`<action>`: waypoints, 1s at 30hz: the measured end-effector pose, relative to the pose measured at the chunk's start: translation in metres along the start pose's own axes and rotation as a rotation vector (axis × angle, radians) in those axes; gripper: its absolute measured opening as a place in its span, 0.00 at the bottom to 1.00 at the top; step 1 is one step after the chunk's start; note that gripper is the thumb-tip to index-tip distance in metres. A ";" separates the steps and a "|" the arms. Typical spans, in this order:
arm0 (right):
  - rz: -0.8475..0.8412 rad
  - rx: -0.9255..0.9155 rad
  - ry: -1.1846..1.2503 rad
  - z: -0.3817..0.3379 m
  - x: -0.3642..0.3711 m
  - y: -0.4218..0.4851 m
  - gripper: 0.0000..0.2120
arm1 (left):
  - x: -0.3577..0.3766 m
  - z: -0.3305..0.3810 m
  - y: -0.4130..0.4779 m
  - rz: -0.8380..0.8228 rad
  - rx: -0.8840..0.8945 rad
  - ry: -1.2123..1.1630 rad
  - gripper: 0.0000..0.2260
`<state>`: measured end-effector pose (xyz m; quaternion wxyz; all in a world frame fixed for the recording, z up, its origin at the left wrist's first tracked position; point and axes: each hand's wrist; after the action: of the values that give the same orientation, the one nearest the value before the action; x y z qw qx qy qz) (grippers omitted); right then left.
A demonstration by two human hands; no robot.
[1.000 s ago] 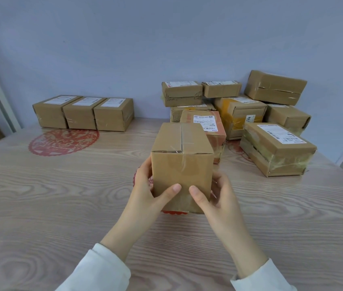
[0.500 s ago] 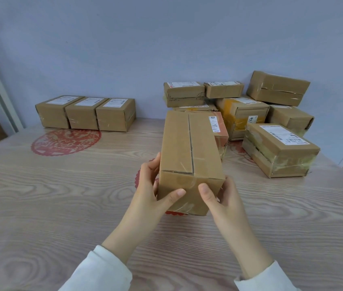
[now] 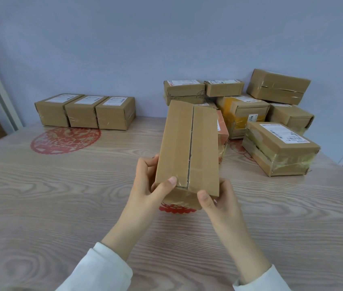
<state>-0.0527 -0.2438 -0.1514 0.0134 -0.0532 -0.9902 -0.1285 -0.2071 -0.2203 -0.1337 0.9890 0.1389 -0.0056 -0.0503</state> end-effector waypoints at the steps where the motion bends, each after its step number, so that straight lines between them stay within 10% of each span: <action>1: -0.005 0.009 0.018 0.000 0.000 0.000 0.45 | 0.000 0.000 0.000 -0.007 -0.003 -0.007 0.19; 18: -0.008 0.055 0.111 -0.002 -0.003 0.002 0.33 | -0.004 -0.008 -0.005 -0.094 0.024 0.145 0.42; 30: -0.069 0.043 0.081 -0.005 -0.005 0.001 0.38 | 0.000 -0.008 -0.005 -0.040 0.004 0.108 0.35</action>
<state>-0.0476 -0.2452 -0.1462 0.0501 -0.0135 -0.9926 -0.1098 -0.2072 -0.2228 -0.1428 0.9864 0.1435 0.0503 -0.0623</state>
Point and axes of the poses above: each hand's wrist, its own y-axis towards the middle knuckle, its own x-axis out of the palm, z = x × y, and after that the axes turned 4 degrees about y, right-handed
